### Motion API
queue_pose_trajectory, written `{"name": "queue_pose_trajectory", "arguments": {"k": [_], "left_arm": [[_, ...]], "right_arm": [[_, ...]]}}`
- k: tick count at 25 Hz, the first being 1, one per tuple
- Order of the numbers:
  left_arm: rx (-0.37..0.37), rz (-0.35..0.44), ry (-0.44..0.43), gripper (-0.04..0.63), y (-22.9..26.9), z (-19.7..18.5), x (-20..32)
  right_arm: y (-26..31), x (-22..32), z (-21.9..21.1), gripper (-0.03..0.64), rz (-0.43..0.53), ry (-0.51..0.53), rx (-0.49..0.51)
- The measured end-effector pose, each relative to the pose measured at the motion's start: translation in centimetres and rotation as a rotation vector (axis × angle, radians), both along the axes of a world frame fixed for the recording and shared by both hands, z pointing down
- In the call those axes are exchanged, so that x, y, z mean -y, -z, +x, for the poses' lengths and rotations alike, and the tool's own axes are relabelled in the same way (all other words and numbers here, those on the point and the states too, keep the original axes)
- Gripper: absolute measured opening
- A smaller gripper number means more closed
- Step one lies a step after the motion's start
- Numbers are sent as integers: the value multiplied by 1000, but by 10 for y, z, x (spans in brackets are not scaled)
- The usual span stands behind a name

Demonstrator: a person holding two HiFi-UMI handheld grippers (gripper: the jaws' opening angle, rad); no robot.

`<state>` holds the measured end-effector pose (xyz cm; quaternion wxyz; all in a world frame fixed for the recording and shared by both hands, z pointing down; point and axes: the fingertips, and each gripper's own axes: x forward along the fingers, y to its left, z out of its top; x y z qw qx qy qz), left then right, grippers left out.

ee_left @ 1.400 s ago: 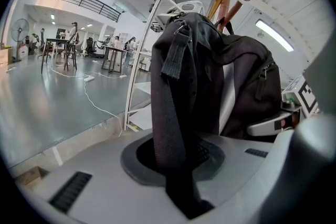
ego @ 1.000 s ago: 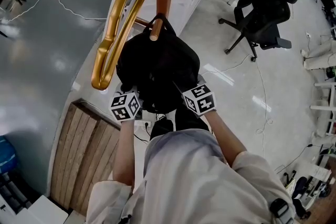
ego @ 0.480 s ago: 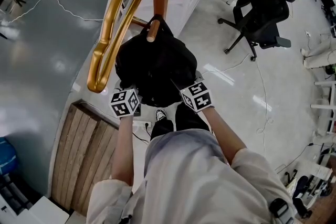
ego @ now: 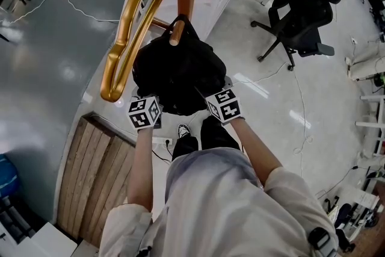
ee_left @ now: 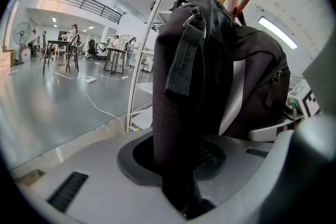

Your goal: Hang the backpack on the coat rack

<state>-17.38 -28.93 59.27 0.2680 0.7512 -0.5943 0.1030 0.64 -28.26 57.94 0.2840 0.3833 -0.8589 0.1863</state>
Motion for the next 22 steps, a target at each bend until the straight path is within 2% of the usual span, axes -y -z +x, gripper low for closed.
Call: {"name": "queue_pose_trajectory", "arguments": {"k": [5,14,22], "left_arm": [[56,6,-13,94,0,-1,2],[24,20,-10,243,6,-1,2],[37,21,-1,276,8,-1,-2]], "right_arm": [[0,1,2,302,0,-5,-6],[1,3,5,360,-4,-12,-15],[6,3,6,380,0,-25,6]]}}
